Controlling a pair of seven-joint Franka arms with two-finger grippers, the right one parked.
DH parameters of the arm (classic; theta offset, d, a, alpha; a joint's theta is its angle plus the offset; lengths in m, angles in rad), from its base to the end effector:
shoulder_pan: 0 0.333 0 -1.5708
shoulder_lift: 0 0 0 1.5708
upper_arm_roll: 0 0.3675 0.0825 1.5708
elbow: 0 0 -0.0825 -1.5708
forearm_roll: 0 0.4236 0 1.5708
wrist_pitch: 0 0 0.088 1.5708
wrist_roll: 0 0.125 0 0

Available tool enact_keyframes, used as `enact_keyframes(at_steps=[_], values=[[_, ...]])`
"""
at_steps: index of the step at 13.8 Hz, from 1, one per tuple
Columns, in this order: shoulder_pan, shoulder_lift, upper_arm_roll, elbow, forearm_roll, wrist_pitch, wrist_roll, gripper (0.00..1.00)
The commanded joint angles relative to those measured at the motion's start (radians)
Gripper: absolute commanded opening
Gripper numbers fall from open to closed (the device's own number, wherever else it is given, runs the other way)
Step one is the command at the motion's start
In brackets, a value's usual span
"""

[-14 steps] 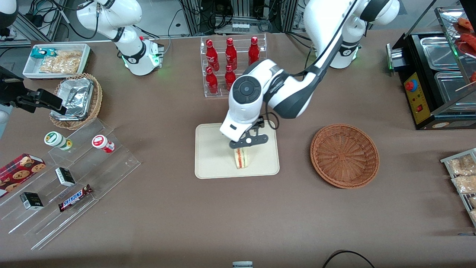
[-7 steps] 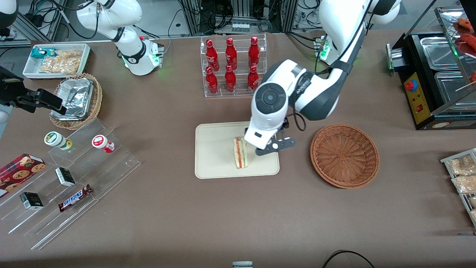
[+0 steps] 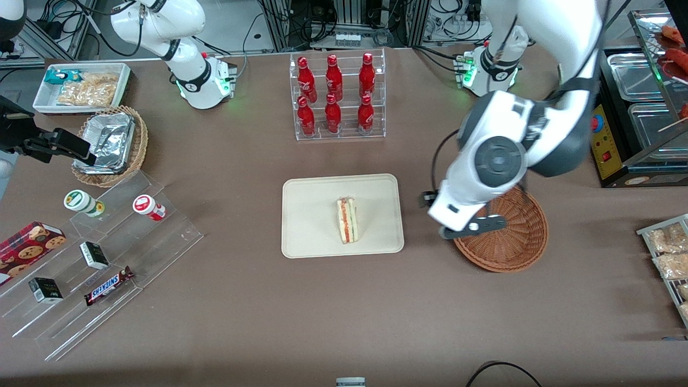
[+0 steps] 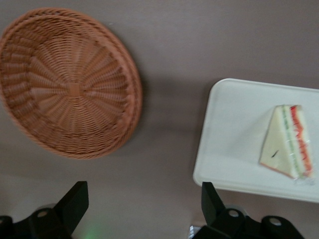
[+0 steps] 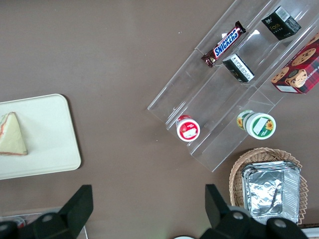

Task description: Place sandwich from basket to tray

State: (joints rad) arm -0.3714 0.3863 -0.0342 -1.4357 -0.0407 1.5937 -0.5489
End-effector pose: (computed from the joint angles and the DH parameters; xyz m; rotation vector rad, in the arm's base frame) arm 0.6455 -0.2787 0.4756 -3.0560 -0.2295 0.3496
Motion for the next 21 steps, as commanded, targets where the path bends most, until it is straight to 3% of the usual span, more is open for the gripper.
enact_keyframes(at_steps=[1, 10, 14, 18, 21], values=[[0.078, -0.072, -0.007, -0.041, -0.034, -0.069, 0.125, 1.00], [0.370, -0.280, -0.064, -0.054, -0.021, -0.242, 0.481, 1.00], [0.446, -0.414, -0.148, -0.146, 0.079, -0.242, 0.488, 1.00], [0.477, -0.509, -0.177, -0.202, 0.079, -0.241, 0.480, 1.00], [0.493, -0.504, -0.177, -0.206, 0.070, -0.207, 0.477, 1.00]])
